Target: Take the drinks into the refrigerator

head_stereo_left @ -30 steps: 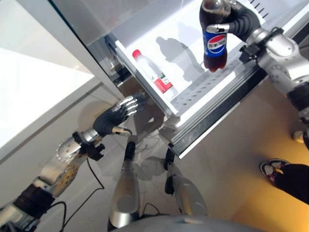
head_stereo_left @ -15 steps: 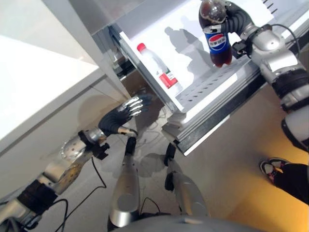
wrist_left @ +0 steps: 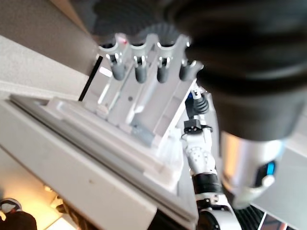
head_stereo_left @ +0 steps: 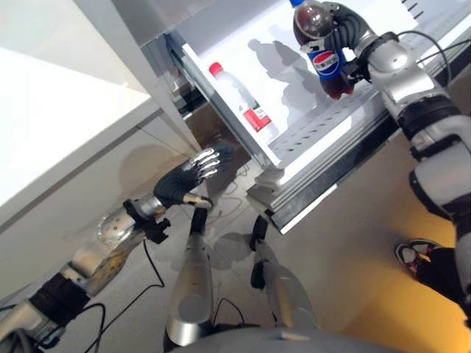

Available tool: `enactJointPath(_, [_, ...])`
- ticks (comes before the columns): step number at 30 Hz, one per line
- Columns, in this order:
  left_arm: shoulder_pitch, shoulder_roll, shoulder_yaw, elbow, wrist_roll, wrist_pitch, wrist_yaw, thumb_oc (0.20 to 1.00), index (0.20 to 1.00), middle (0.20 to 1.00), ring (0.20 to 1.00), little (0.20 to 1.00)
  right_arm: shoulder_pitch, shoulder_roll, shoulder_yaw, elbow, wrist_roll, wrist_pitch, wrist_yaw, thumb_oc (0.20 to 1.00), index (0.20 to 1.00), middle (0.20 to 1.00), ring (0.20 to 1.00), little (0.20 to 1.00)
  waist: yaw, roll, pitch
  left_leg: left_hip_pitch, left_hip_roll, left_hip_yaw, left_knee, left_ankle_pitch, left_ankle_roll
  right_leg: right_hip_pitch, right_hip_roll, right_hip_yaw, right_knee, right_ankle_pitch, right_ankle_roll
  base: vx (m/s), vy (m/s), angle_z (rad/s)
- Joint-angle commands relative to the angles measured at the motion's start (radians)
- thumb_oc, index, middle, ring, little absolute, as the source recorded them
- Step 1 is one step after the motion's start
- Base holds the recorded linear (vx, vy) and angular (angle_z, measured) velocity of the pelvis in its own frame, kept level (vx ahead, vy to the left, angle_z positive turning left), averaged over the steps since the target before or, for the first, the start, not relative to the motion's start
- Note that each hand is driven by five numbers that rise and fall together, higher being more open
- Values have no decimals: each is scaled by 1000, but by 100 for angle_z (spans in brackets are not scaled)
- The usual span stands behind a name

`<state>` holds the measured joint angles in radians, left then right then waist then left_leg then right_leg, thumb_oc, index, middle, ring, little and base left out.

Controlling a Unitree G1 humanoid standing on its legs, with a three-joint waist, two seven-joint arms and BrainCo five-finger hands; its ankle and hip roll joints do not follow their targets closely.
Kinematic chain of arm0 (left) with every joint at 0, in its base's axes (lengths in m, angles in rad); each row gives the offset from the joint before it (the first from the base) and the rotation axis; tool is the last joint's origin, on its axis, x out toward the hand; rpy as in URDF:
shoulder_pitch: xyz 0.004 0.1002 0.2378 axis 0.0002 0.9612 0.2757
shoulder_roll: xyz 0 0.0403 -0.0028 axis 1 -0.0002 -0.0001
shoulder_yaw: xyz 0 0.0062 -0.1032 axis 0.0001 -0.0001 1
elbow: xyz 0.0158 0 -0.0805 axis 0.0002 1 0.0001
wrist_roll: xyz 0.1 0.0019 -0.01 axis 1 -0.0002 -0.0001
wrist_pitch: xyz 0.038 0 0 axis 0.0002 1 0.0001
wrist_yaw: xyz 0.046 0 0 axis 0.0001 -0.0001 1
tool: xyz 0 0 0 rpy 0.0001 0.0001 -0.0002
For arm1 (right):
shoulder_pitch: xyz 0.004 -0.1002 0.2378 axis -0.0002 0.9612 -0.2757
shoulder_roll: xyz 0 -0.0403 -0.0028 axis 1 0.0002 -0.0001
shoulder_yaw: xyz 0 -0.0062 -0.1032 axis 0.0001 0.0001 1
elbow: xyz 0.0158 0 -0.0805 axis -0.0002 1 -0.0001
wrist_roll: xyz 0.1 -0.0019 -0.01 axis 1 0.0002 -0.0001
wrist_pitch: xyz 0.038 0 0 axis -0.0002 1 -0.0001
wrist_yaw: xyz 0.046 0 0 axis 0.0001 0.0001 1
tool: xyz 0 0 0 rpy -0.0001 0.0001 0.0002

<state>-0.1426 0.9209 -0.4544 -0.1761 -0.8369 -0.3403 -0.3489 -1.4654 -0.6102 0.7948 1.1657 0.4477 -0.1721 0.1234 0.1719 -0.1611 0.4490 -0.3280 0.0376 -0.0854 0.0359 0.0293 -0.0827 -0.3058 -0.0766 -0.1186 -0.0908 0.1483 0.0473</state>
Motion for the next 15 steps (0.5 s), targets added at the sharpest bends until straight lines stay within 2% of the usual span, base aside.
enactJointPath(1, [11, 32, 25, -111, 49, -58, 10, 1000, 1000, 1000, 1000, 1000, 8, 59, -6, 43, -50, -39, -58, 200, 200, 200, 200, 200, 22, 16, 71, 4, -68, -36, -66, 41, 91, 10, 13, -29, 100, -83, 35, 0, 0, 0])
enactJointPath(5, [13, 36, 25, -108, 55, -53, 16, 1000, 1000, 1000, 1000, 1000, 4, 83, 8, 48, -102, -29, -60, 200, 200, 200, 200, 200, 22, 16, 71, 1, -68, -35, -65, 40, 91, 7, 13, -29, 101, -82, 34, 0, 0, 0])
enactJointPath(15, [15, 40, 31, -111, 55, -54, 25, 1000, 1000, 1000, 1000, 1000, 13, 107, 21, 12, -102, -31, -59, 200, 200, 200, 200, 200, 27, 6, 71, -12, -65, -36, -62, 42, 91, -4, 13, -28, 98, -79, 34, 0, 0, 0])
